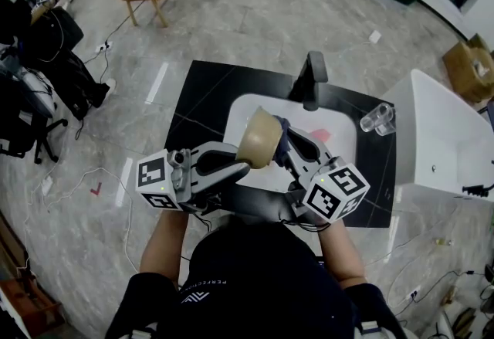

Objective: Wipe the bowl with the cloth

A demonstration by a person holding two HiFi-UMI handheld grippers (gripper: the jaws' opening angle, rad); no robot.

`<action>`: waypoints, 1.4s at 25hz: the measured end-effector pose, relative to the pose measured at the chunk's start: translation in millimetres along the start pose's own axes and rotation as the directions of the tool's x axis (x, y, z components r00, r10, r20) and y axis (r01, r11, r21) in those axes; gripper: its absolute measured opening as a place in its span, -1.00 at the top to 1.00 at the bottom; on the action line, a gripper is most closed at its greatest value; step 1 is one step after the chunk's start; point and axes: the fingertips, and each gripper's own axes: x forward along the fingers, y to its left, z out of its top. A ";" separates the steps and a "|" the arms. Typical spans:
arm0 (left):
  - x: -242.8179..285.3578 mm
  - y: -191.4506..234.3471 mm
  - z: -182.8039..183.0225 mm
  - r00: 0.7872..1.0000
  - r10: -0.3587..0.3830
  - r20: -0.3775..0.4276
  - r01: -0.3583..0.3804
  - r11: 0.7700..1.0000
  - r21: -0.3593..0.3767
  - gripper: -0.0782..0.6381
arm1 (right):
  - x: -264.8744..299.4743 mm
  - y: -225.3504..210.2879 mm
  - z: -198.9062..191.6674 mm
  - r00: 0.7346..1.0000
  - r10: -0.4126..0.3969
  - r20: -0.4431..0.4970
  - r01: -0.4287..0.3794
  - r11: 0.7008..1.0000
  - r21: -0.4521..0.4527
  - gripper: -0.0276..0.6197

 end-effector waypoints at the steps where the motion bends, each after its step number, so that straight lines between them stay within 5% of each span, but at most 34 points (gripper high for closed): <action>1: 0.8 1.8 1.8 1.000 0.009 0.007 -0.009 1.000 0.005 0.73 | -0.1 1.2 -1.4 1.000 0.002 -0.004 -0.002 1.000 0.000 0.73; 17: 3.6 34.7 9.3 0.974 0.224 0.031 -0.225 0.971 0.075 0.73 | 0.1 33.9 -21.7 0.996 0.074 -0.047 -0.074 0.997 -0.009 0.73; 35: -16.0 66.1 -7.8 0.907 0.420 -0.011 -0.417 0.902 0.110 0.73 | -5.1 57.8 -2.2 0.989 0.147 0.002 -0.147 0.989 0.007 0.73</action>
